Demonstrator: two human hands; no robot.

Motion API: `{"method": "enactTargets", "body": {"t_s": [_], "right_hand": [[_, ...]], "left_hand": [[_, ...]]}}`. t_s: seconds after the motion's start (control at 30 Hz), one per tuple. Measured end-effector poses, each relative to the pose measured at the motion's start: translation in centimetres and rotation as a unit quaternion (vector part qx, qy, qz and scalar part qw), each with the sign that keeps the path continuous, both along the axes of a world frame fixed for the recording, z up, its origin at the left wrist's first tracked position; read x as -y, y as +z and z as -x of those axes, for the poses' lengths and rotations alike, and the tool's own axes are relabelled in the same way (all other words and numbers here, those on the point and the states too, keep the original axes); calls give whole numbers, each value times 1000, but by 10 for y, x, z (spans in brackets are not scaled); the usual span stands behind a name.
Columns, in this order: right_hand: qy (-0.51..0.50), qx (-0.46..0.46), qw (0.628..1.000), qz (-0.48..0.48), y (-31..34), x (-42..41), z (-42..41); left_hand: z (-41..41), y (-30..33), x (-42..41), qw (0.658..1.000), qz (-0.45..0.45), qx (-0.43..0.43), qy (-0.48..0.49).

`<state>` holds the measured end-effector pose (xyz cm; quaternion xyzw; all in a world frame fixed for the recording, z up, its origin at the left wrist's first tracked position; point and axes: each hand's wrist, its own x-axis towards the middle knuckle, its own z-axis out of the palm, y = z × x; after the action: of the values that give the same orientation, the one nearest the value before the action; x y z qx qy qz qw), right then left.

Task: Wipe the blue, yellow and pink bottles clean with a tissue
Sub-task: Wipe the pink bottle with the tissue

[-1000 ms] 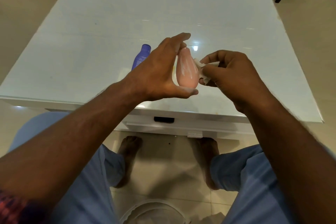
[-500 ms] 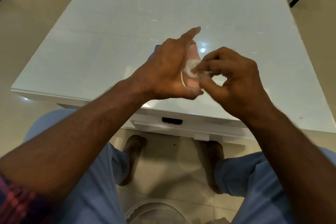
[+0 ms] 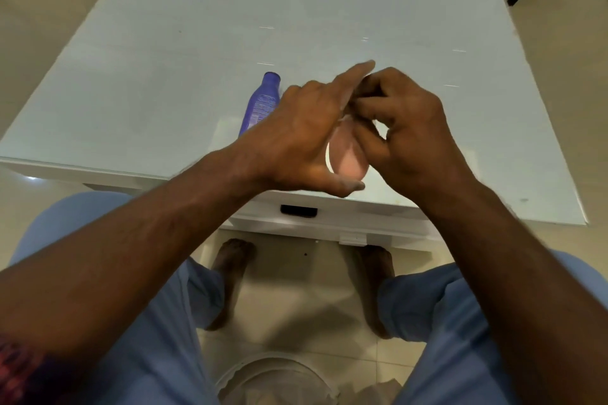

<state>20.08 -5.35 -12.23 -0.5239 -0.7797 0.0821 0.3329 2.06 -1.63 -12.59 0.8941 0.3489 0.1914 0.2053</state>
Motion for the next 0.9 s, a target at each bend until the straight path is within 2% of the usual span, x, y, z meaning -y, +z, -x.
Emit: {"method": "enactTargets", "body": {"t_s": [0.07,0.13,0.2,0.3,0.4,0.47,0.53,0.67,0.8,0.9], "right_hand": [[13,-12,1000,14,2,3,-1],[11,-55,998,26,4,6,1],[-28,-120,992,19,6,5,-1],[-83,-176,980,40,9,0,-8],[-67,-235,967,65,10,1,-10],[-39,-272,961,40,14,4,-6],[-25,-301,953,30,15,5,-6],[-51,-336,935,102,10,0,-7],[1,-399,914,67,16,2,-2],[-45,-357,929,86,11,2,-2]], "left_hand": [[2,-1,-5,999,23,36,20],[7,0,-12,997,9,57,48],[10,2,-14,994,4,85,62],[6,5,-1,988,52,135,54],[4,6,0,978,70,177,83],[8,8,-7,967,79,211,119],[10,9,-9,964,91,222,112],[1,8,2,960,138,229,87],[7,13,-6,937,162,270,151],[1,12,1,940,183,266,111]]}}
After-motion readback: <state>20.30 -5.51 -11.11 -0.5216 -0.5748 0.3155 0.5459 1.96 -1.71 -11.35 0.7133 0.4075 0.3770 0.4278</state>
